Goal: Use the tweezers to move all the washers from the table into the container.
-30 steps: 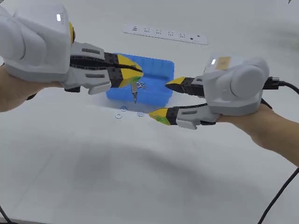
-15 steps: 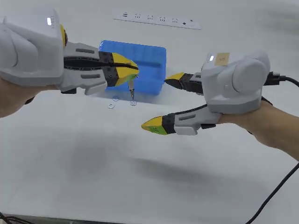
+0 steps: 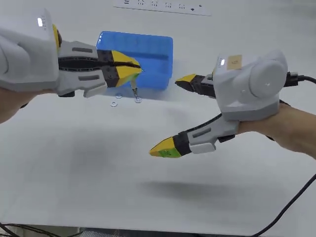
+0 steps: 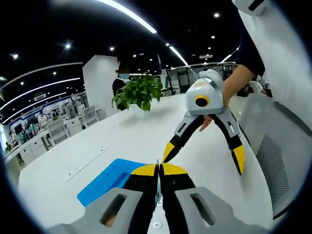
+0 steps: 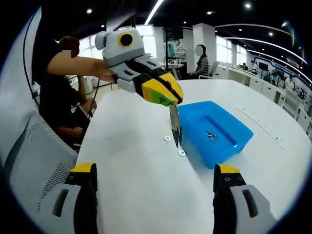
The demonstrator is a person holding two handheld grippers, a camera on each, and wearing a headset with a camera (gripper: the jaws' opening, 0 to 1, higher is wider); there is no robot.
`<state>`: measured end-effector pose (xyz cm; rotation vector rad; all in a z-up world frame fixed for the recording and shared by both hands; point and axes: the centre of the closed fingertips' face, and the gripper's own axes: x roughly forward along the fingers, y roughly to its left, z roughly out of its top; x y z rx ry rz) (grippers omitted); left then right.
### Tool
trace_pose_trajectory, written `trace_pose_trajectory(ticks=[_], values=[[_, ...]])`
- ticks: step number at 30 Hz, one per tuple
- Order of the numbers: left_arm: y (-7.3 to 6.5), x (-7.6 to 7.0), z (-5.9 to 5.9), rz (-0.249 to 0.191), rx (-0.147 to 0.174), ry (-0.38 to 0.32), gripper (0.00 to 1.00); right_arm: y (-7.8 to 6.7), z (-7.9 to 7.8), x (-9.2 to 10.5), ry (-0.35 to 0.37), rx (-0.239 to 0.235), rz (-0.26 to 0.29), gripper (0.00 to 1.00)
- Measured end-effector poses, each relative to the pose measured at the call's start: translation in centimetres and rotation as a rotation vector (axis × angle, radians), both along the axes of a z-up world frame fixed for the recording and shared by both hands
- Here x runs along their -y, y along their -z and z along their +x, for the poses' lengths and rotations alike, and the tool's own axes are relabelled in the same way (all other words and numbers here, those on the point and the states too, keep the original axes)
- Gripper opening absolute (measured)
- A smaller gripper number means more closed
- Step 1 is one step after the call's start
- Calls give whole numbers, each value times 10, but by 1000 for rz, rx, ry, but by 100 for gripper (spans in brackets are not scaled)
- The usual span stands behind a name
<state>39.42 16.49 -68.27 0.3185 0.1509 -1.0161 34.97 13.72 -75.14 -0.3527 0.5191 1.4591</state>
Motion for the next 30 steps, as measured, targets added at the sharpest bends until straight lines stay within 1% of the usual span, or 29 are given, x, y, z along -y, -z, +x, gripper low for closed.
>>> trace_pose_trajectory(ticks=[3,4,7,11,12,16,19,23,24,25,26,30], values=[[4,0,1,0,-9,1,5,1,-5,-1,-17,-15,5,100],[4,0,1,1,-7,0,5,2,-9,0,-37,-21,0,100],[2,4,1,-3,-3,14,5,4,-14,1,-58,-23,-4,100],[7,8,3,6,-16,25,5,5,-19,1,-47,-57,21,100],[9,9,4,14,-16,24,5,6,-19,3,-47,-59,21,100],[13,10,6,17,-22,20,5,5,-20,9,-52,-65,22,100],[17,10,6,25,-34,22,5,3,-18,12,-32,-87,43,100],[18,8,8,38,-25,15,5,5,-21,12,-42,-95,42,100],[17,8,8,33,-28,14,5,5,-22,12,-50,-95,40,100],[16,8,9,17,-34,13,5,5,-23,11,-54,-97,41,100],[16,8,9,18,-32,12,5,4,-25,10,-57,-103,45,100],[20,9,9,38,-39,22,5,4,-27,7,-59,-109,51,99]])
